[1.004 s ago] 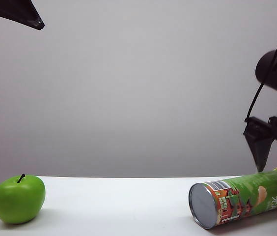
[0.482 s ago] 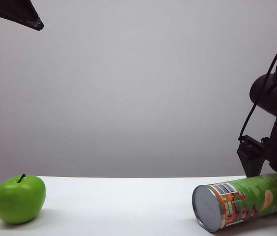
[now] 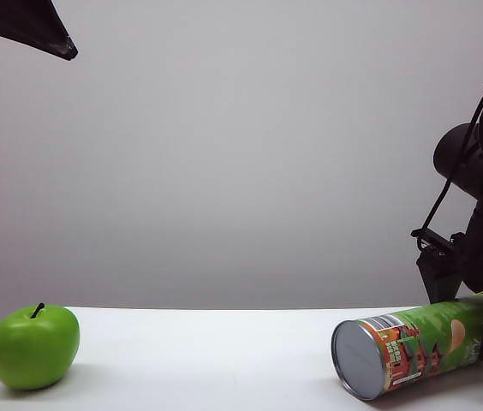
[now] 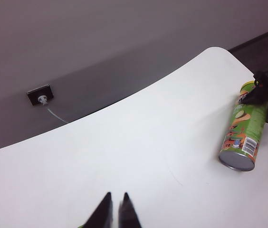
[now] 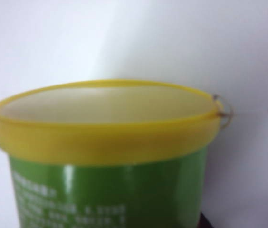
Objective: Pick up the green bucket of chips from the desk, place it near the apple, and finally stand it up.
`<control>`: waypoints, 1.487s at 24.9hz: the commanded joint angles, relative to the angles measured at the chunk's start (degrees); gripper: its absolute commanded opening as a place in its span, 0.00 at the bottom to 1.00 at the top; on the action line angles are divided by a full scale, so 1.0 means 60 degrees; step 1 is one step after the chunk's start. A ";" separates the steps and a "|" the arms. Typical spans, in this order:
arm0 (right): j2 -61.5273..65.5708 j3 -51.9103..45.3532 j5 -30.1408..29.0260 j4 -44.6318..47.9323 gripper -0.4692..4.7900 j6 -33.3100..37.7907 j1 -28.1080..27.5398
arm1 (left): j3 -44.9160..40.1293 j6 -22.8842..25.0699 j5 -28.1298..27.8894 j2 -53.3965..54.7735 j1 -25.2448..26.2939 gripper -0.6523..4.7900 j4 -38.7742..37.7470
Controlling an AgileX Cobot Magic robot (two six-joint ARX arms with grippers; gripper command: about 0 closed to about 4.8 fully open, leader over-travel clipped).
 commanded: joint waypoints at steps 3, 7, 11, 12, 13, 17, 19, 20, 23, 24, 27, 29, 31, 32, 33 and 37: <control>-0.0029 0.0018 0.0211 0.0215 0.51 -0.0095 -0.0007 | 0.0015 0.0004 0.0018 0.0066 0.0011 0.17 0.0087; -0.0036 0.0106 0.0113 0.1982 0.52 -0.2335 -0.0007 | 0.0015 0.0004 0.0018 0.0076 0.0011 0.17 0.0164; -0.0091 0.0754 -0.0441 0.2422 0.52 -0.4794 -0.0004 | 0.0015 0.0004 0.0018 0.0076 0.0011 0.17 0.0277; -0.0091 0.1002 -0.0929 0.2605 0.52 -0.5457 0.0000 | 0.0015 0.0000 0.0022 0.0076 0.0011 0.17 0.0310; -0.0091 0.1166 -0.1177 0.2656 0.52 -0.5858 0.0004 | 0.0015 0.0000 0.0022 0.0076 0.0011 0.17 0.0317; -0.0091 0.1829 -0.2390 0.2798 0.52 -0.7067 0.0095 | 0.0011 0.0000 0.0022 0.0080 0.0011 0.17 0.0386; -0.0091 0.2167 -0.3297 0.2954 0.52 -0.8087 0.0219 | 0.0007 0.0004 0.0022 0.0080 0.0011 0.17 0.0528; -0.0091 0.2240 -0.3603 0.3144 0.52 -0.8506 0.0346 | 0.0007 0.0004 0.0025 0.0080 0.0011 0.17 0.0561; -0.0091 0.2291 -0.4379 0.3869 0.52 -0.9107 0.0641 | 0.0007 0.0004 0.0025 0.0080 0.0011 0.17 0.0597; -0.0091 0.2291 -0.4543 0.4087 0.52 -0.9147 0.0776 | 0.0007 0.0004 0.0033 0.0098 0.0011 0.17 0.0597; -0.0091 0.2291 -0.4579 0.4717 0.52 -0.9522 0.1242 | 0.0004 0.0004 0.0051 0.0157 0.0011 0.17 0.0634; -0.0080 0.2288 -0.4550 0.5435 0.52 -1.0473 0.1789 | -0.0004 0.0000 0.0062 0.0270 0.0011 0.17 0.0831; 0.0025 0.2277 -0.4521 0.6080 0.52 -1.1497 0.2368 | -0.0004 -0.0036 0.0193 0.0401 0.0004 0.17 0.1078; 0.0095 0.2277 -0.4521 0.6364 0.52 -1.1657 0.2543 | -0.0004 -0.0044 0.0310 0.0433 0.0004 0.17 0.1104; 0.0179 0.2273 -0.4543 0.6721 0.52 -1.1668 0.2670 | -0.0004 -0.0044 0.0382 0.0459 0.0004 0.17 0.1104; 0.0397 0.2106 -0.4758 0.8779 0.52 -1.1602 0.2874 | -0.0004 -0.0044 0.0455 0.0488 0.0015 0.37 0.1169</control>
